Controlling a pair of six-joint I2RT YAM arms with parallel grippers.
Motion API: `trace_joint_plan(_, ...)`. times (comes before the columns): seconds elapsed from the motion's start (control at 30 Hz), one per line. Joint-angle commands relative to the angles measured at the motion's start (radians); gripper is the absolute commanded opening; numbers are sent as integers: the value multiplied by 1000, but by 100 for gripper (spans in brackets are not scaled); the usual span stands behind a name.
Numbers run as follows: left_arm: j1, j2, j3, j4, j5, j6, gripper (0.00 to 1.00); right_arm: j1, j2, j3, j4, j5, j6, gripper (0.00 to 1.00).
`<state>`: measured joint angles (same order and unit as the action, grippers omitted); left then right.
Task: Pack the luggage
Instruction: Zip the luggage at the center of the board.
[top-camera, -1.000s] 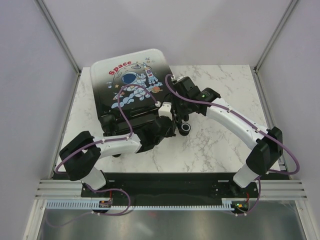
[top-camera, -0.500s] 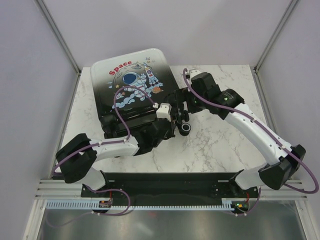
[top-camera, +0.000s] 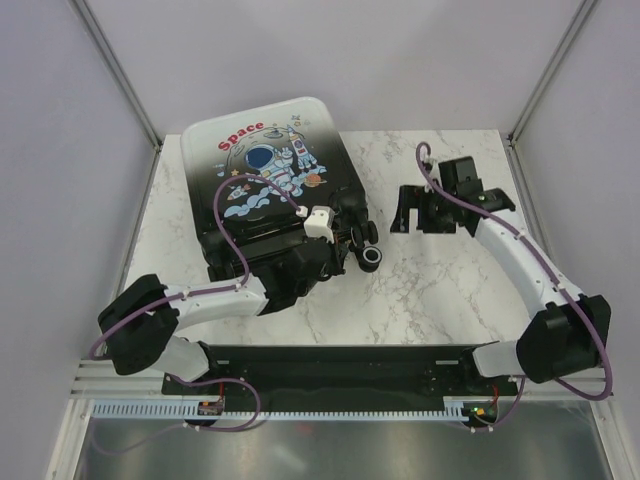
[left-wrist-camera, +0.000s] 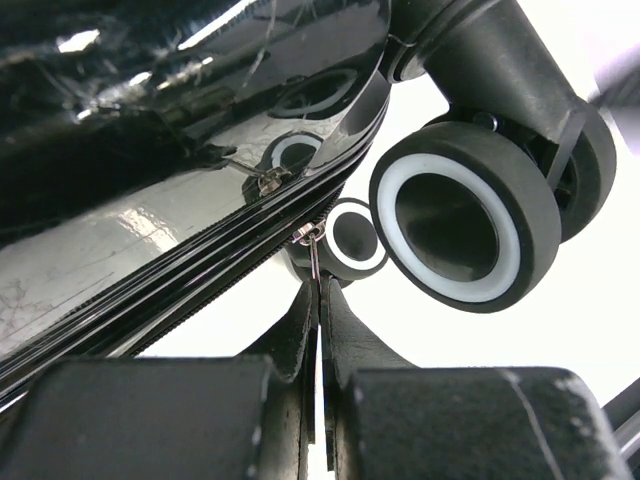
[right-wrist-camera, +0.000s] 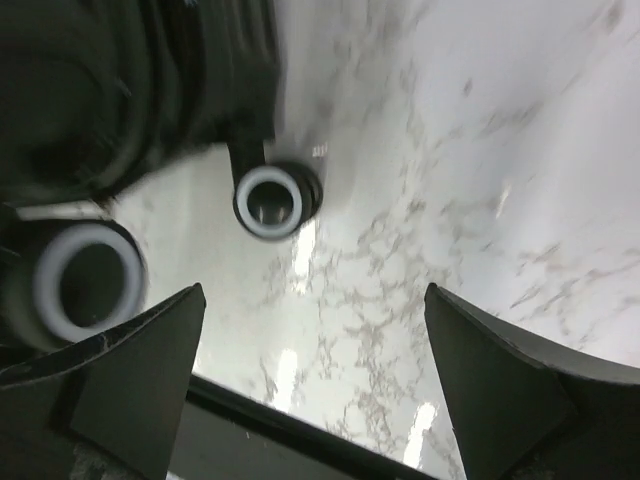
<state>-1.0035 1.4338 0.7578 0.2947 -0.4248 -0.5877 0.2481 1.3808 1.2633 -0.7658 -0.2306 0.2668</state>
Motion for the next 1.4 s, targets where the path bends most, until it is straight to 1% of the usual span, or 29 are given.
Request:
trace_joint_plan(0.0,-20,-53,3,63,72,-37,2,6,-83,-219,95,-153,-17,98)
trace_joint_plan(0.03,-20,-58,2,63,72,-41,2,6,-118,-261,155,-195,-12,98)
trace_joint_plan(0.1,-20,-62,5,57,70,-40,2,6,-143,-332,210,-232,5,98)
trace_joint_plan(0.13,-20,-67,3,51,70,-43,2,8,-158,-384,264,-269,14,98)
trace_joint_plan(0.2,-18,-75,3,43,67,-44,2,8,-175,-433,316,-289,20,98)
trace_joint_plan(0.27,-18,-82,3,29,66,-43,2,10,-174,-446,367,-289,0,98)
trace_joint_plan(0.4,-18,-107,-9,17,52,-52,2,22,-126,-478,466,-296,-9,96)
trace_joint_plan(0.5,-18,-118,-14,3,46,-55,2,62,-92,-508,613,-263,17,96)
trace_joint_plan(0.63,-18,-115,-14,-6,47,-64,2,100,-14,-535,732,-269,54,94)
trace_joint_plan(0.87,0,-153,-9,-78,24,-69,2,155,87,-516,804,-231,41,89)
trace_joint_plan(1.0,8,-236,-26,-143,-18,-89,2,183,142,-525,850,-223,43,86)
trace_joint_plan(1.07,6,-301,-38,-207,-52,-101,9,207,167,-525,865,-210,52,83)
trace_joint_plan(1.1,6,-328,-43,-227,-61,-104,14,215,188,-525,879,-198,54,82)
trace_joint_plan(1.13,6,-351,-48,-251,-71,-101,26,233,201,-525,890,-190,55,81)
trace_joint_plan(1.17,6,-408,-48,-288,-84,-98,31,238,213,-524,901,-181,61,80)
trace_joint_plan(1.23,6,-464,-34,-370,-136,-83,40,255,244,-516,925,-176,71,77)
trace_joint_plan(1.27,11,-511,-23,-440,-184,-78,42,260,254,-513,934,-177,77,76)
trace_joint_plan(1.3,13,-535,-12,-465,-204,-57,45,266,276,-503,944,-176,78,74)
trace_joint_plan(1.33,16,-555,3,-482,-221,-40,49,273,285,-496,947,-180,78,70)
trace_joint_plan(1.37,31,-568,9,-505,-239,-23,50,279,294,-490,948,-181,75,67)
